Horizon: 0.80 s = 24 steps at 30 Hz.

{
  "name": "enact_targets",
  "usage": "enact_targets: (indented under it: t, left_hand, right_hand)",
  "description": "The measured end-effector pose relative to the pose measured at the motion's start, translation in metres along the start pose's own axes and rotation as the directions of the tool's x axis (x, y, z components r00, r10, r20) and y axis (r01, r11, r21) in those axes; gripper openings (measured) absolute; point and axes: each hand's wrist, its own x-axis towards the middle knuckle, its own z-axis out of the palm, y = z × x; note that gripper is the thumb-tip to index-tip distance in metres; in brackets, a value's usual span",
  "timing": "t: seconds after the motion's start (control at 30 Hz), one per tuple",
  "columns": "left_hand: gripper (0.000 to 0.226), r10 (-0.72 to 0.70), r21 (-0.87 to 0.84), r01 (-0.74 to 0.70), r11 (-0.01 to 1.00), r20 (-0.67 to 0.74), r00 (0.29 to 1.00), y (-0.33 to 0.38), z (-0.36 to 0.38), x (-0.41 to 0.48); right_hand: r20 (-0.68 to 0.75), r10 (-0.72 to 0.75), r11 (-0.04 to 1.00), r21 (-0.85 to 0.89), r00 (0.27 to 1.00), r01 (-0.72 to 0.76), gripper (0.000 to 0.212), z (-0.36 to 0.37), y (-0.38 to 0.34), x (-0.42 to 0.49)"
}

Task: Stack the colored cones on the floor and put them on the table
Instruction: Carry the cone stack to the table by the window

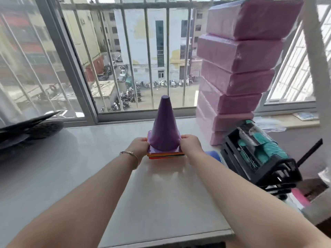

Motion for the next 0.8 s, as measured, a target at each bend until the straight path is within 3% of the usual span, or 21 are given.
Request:
enact_targets:
  t: [0.1, 0.3, 0.5, 0.67, 0.8]
  left_hand:
    - [0.023, 0.008, 0.069, -0.008, 0.998, 0.005, 1.0, 0.003, 0.0, 0.011]
    - [0.034, 0.06, 0.202, -0.054, 0.978, -0.024, 0.998, -0.001, -0.002, 0.044]
    - [0.036, 0.07, 0.17, -0.072, 0.983, 0.019, 0.997, -0.002, -0.002, 0.066]
    - [0.024, 0.101, 0.137, -0.109, 0.985, 0.06, 0.993, -0.008, -0.004, 0.085]
    - [0.032, 0.173, 0.156, -0.179, 0.971, 0.057, 0.983, -0.009, -0.003, 0.095]
  right_hand:
    - [-0.021, 0.042, 0.999, -0.023, 0.999, -0.043, 0.014, 0.008, -0.001, 0.017]
    - [-0.09, 0.086, 0.995, -0.036, 0.992, -0.089, 0.025, 0.024, -0.001, 0.04]
    - [-0.118, 0.087, 0.995, -0.035, 0.989, -0.092, 0.03, 0.031, -0.007, 0.06]
    - [-0.169, 0.067, 0.996, -0.04, 0.983, -0.074, 0.039, 0.03, -0.008, 0.077]
    - [-0.202, 0.058, 0.996, -0.059, 0.978, -0.071, 0.042, 0.033, -0.01, 0.088]
